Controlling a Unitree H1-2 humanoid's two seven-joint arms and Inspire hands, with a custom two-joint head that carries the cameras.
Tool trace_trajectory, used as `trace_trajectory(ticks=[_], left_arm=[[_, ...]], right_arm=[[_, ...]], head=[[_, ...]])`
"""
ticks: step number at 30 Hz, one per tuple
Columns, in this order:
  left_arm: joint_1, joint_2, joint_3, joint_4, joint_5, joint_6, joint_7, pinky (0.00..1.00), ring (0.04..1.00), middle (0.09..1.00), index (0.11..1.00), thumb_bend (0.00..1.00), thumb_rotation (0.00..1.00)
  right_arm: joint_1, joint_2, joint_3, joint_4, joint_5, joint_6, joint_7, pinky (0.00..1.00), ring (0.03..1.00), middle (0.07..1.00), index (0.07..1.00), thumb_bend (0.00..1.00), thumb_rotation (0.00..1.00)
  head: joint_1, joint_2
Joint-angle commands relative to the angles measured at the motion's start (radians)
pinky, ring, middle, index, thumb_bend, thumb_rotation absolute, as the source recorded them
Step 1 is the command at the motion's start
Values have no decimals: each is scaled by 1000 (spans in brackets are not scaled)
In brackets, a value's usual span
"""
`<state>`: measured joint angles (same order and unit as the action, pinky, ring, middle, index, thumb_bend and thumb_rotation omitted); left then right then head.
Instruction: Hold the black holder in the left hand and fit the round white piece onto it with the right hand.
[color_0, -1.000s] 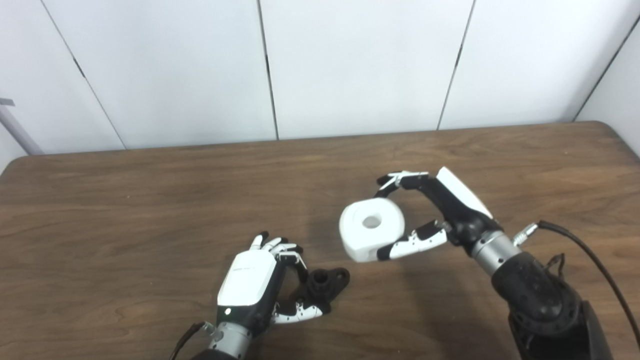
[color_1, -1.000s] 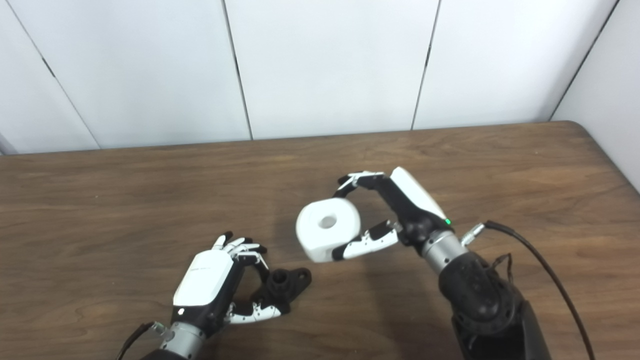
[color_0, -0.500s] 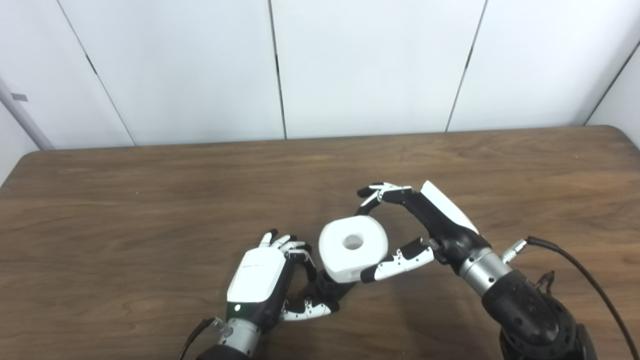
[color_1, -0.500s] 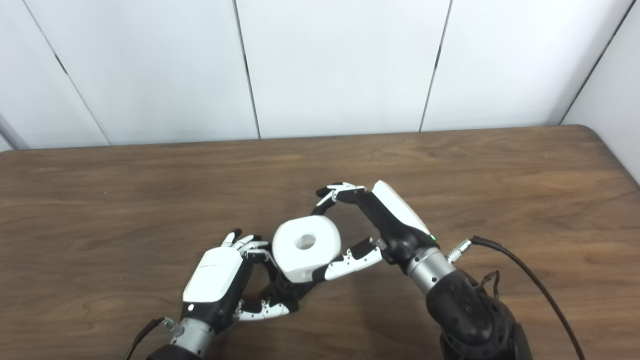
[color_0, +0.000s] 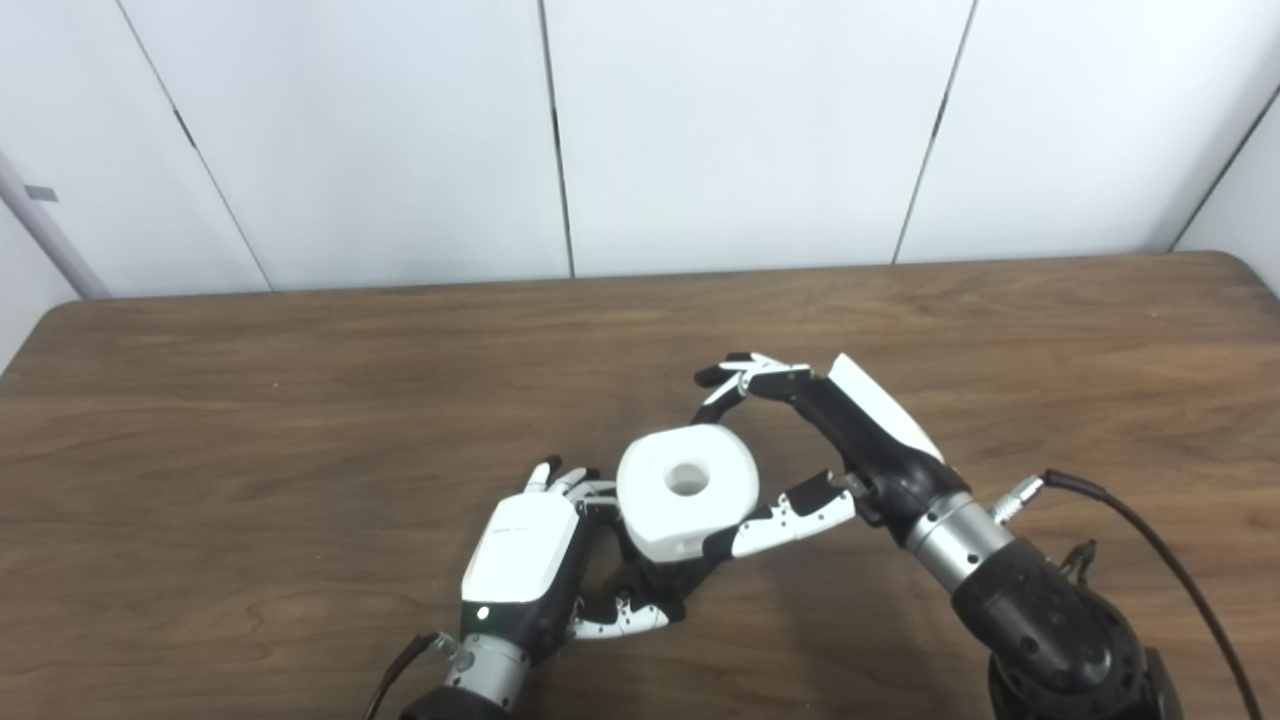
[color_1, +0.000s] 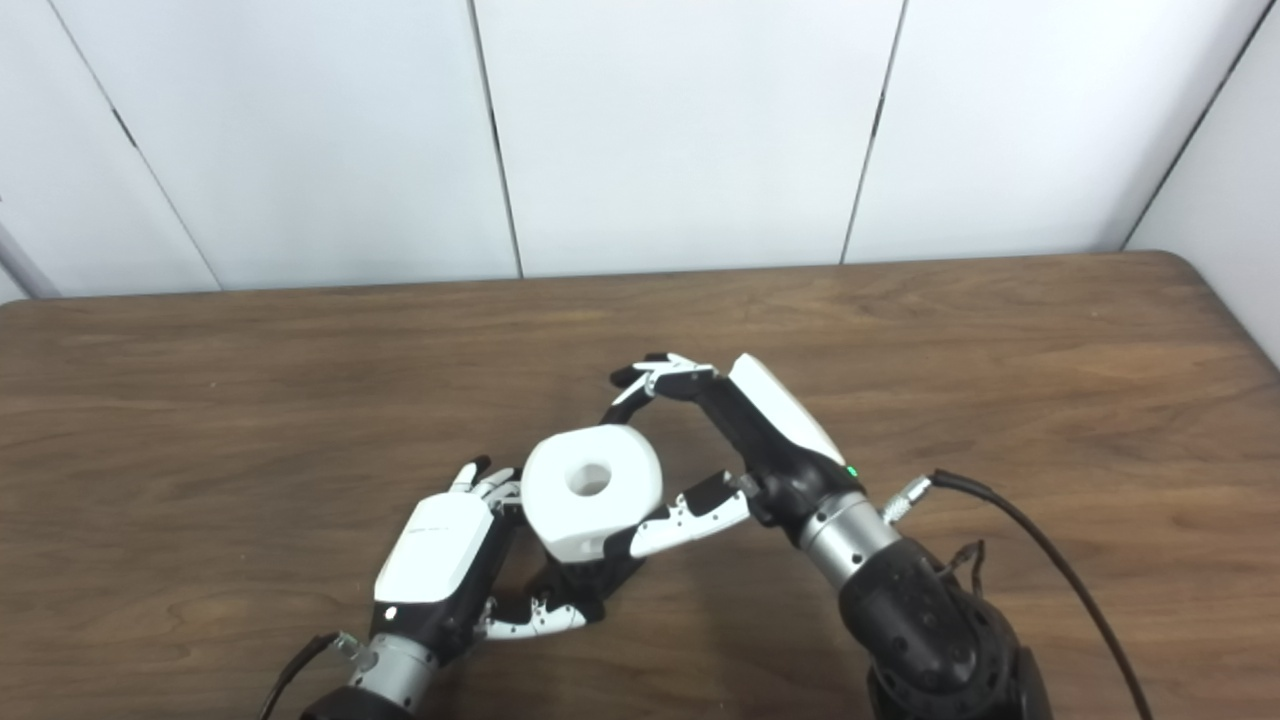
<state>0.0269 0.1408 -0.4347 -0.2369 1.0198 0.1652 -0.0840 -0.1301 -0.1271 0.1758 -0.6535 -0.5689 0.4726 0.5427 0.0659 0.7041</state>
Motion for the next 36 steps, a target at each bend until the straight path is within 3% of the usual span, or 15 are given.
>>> trace_trajectory(ticks=[1, 17, 36], left_arm=[[3, -3, -23, 35, 21, 4, -25, 1000, 889, 788, 486, 522, 53], [3, 3, -27, 26, 18, 16, -33, 1000, 893, 791, 486, 522, 53], [5, 3, -28, 17, 20, 21, -33, 1000, 891, 791, 486, 522, 53]], right_arm=[[-21, 6, 6, -23, -2, -6, -22, 866, 925, 819, 482, 524, 142], [12, -4, 57, 32, 6, -33, -84, 853, 905, 814, 482, 524, 138], [29, -7, 67, 69, 25, -48, -138, 859, 910, 815, 482, 524, 138]], head=[[1, 0], [3, 4], [4, 4]])
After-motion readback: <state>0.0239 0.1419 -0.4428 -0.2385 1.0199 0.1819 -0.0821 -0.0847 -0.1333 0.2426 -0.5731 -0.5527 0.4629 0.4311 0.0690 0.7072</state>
